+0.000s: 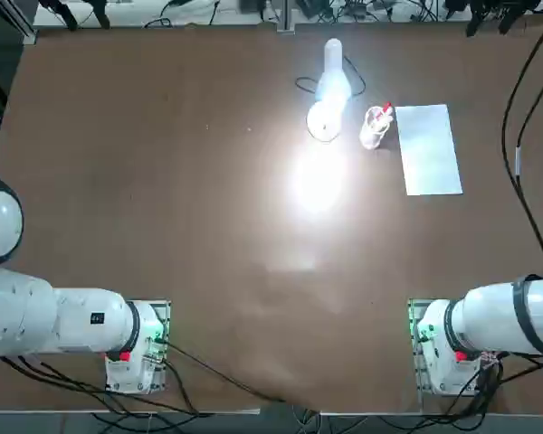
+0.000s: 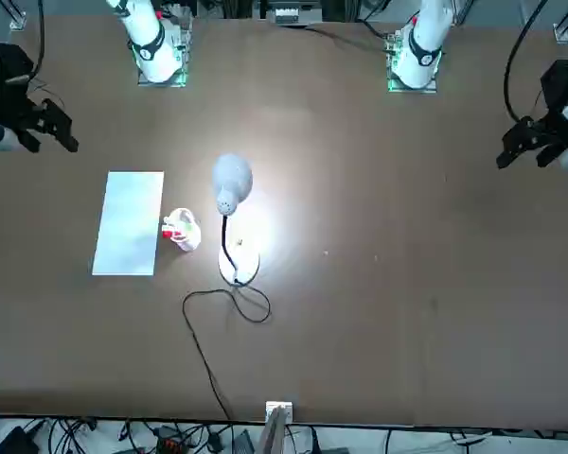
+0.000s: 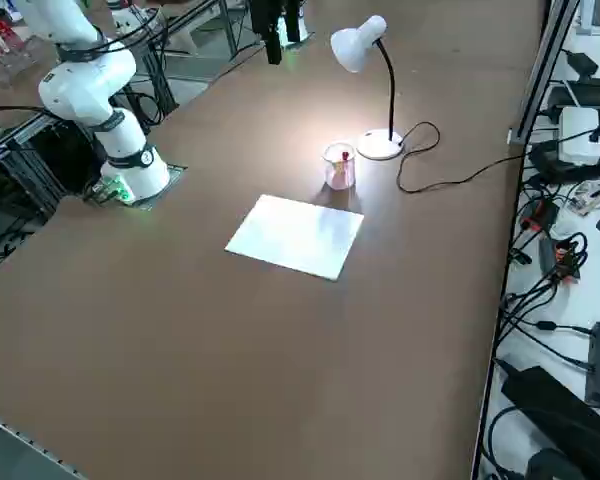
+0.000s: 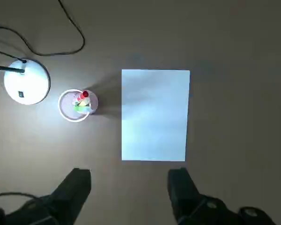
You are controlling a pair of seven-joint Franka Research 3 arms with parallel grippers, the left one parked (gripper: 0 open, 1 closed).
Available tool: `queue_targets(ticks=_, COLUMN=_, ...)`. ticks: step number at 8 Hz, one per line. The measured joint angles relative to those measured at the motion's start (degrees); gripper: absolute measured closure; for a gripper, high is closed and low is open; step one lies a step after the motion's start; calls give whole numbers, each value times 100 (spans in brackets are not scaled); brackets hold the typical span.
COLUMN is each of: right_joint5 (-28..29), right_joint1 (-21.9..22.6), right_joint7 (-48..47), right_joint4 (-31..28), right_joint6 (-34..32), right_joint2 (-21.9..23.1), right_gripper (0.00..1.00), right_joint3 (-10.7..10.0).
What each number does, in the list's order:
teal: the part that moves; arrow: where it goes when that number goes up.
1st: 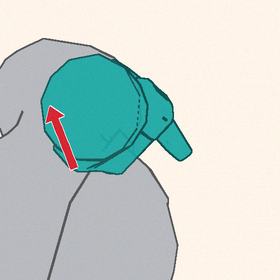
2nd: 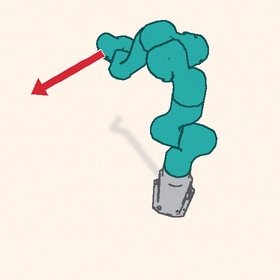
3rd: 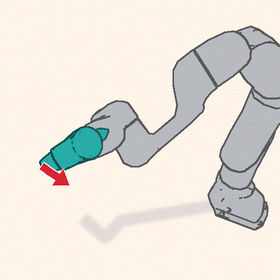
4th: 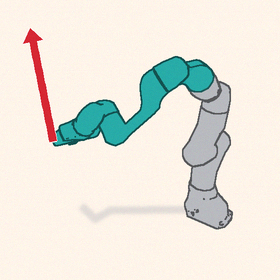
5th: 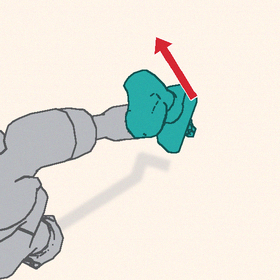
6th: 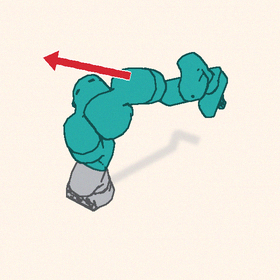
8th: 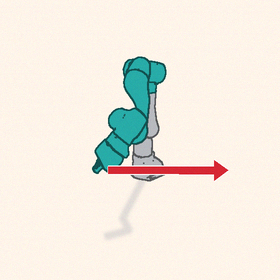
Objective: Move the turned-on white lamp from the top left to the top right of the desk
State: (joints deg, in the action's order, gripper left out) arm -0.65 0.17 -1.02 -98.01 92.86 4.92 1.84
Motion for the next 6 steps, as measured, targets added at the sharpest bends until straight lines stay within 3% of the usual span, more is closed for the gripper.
queue_targets(ticks=6, right_joint5=94, right_joint1=11, right_joint7=21, right_joint4=181, right_joint6=-321, right_joint2=-298, right_gripper=0, right_joint3=-28)
